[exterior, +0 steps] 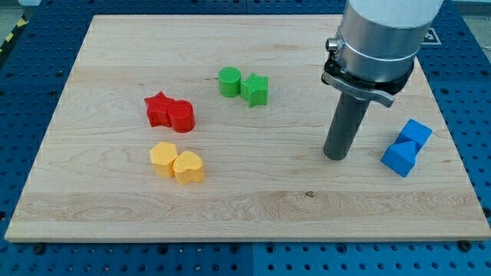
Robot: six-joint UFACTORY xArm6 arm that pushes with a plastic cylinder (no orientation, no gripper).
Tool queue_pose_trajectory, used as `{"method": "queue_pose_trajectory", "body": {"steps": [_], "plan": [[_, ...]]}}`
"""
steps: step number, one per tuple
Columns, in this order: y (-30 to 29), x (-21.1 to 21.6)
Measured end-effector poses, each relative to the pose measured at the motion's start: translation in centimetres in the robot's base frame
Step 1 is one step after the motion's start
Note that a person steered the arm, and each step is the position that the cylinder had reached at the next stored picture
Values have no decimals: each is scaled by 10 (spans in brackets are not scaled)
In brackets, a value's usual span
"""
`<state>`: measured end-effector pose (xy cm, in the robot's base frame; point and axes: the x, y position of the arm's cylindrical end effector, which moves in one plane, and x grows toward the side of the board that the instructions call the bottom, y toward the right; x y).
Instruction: Move the yellow blocks towards the bottom center of the board
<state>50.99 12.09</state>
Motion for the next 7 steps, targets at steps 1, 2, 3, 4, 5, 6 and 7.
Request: {"method": "queue_pose_trajectory", "body": {"steps": [1,2,3,4,5,6,7], "plan": [[0,0],[0,-2],[0,-3],[-1,-3],[-46,-3],[-124,-3],[-188,-10]]}}
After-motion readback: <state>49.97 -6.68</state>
